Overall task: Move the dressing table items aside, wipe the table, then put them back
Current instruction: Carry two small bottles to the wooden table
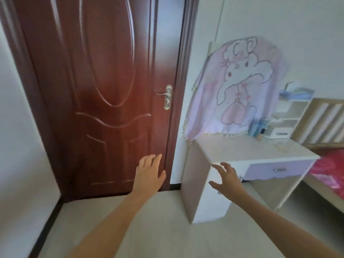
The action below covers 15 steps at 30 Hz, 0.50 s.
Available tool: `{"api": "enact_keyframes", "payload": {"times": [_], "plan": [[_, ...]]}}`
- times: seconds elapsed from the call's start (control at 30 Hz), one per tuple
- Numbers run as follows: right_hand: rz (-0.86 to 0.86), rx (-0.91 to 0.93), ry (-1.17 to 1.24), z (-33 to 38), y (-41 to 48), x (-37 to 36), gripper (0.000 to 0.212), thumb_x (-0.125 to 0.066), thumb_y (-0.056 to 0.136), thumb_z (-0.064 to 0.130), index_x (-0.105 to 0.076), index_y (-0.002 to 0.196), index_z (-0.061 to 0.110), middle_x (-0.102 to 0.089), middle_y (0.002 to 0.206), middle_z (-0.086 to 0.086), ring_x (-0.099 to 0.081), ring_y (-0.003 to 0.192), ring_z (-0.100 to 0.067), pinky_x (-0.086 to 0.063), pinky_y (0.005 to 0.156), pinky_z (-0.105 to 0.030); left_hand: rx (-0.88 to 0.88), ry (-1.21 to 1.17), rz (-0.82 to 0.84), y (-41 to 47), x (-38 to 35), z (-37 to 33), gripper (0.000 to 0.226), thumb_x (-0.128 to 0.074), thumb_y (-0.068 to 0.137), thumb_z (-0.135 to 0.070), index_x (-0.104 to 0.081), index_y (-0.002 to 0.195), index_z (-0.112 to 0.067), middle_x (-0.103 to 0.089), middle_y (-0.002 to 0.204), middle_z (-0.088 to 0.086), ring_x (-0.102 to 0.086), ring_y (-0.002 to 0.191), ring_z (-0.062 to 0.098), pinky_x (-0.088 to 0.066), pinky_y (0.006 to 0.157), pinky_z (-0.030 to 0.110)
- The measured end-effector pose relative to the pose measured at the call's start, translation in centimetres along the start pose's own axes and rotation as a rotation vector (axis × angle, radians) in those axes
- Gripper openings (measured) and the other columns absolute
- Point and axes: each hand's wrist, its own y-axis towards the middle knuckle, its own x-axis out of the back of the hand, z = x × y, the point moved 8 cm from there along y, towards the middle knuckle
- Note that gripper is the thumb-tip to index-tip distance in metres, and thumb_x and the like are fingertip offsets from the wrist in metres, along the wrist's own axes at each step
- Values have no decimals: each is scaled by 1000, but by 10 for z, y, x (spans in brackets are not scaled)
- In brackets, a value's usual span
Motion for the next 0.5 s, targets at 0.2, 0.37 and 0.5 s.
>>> {"api": "enact_keyframes", "payload": {"times": [0.2,0.37,0.5], "plan": [[-63,-122,44,-153,20,46,63,-62,86,32,-32,141,23,-25,147,-11,-27,133,-28,-26,107,-30,-62,-65,104,56,-103,-131,63,-30,84,-44,-40,136,-11,-44,135,5,-33,128,29,-32,103,36],[-94,-198,99,-250,25,65,63,-61,87,31,-32,141,22,-25,147,-12,-26,134,-27,-27,106,-29,-104,-169,176,88,-183,-219,44,-51,89,-24,-44,130,-8,-49,125,9,-38,123,32,-32,99,35],[-107,-244,83,-311,38,78,62,-58,88,35,-29,142,26,-22,149,-8,-22,137,-24,-26,108,-30,-127,-223,215,111,-231,-271,52,-49,93,-28,-31,141,-16,-39,139,3,-28,131,24,-29,105,33]]}}
